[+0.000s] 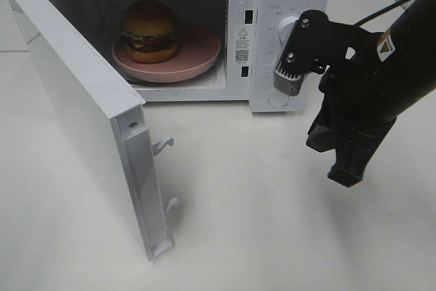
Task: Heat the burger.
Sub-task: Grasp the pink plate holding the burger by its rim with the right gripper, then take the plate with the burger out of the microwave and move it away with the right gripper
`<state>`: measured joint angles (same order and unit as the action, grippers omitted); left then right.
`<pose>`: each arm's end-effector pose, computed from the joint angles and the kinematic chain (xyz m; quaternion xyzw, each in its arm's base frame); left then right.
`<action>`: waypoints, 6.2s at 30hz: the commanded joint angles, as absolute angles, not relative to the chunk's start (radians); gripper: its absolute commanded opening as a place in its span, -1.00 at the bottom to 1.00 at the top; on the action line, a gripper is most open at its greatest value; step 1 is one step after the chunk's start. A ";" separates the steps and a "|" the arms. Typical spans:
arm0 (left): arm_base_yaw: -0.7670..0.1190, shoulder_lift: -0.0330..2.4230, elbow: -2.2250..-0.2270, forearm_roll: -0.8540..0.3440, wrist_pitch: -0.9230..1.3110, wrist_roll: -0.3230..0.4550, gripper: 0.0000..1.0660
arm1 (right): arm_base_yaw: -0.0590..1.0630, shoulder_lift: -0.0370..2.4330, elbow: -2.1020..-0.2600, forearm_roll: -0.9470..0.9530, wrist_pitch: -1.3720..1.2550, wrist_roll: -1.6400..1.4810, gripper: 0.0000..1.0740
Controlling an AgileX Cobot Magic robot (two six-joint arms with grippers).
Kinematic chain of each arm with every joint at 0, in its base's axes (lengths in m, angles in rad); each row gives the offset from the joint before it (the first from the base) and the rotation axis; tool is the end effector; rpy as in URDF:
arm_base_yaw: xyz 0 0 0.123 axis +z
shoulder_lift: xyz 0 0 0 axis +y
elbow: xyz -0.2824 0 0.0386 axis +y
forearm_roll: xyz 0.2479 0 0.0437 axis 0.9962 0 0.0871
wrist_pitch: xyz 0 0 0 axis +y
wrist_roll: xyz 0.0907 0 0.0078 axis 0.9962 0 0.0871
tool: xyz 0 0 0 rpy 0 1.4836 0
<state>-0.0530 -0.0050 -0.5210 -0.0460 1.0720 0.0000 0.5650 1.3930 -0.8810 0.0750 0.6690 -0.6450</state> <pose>-0.0088 -0.0032 0.2821 0.0238 0.8488 -0.0369 0.5269 0.2235 0.1467 0.2436 -0.5333 0.8118 0.0201 0.2371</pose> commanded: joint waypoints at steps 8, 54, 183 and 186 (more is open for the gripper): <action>-0.051 -0.009 -0.516 -0.043 1.073 0.000 0.83 | 0.561 1.386 -0.893 0.007 0.600 -1.318 -0.50; -0.051 -0.009 -0.516 -0.043 1.073 0.000 0.83 | 0.659 1.773 -1.272 -0.219 0.384 -1.215 0.73; -0.051 -0.009 -0.516 -0.010 1.073 -0.007 0.83 | 0.620 2.278 -1.808 -0.077 0.418 -1.276 -0.99; -0.051 -0.009 -0.516 -0.010 1.073 -0.007 0.83 | 0.620 2.230 -1.712 -0.077 0.316 -1.283 -0.99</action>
<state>-0.0530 -0.0050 -0.5200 -0.0060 1.0720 0.0000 0.6190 2.2710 -1.7420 -0.0750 0.3830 -1.2720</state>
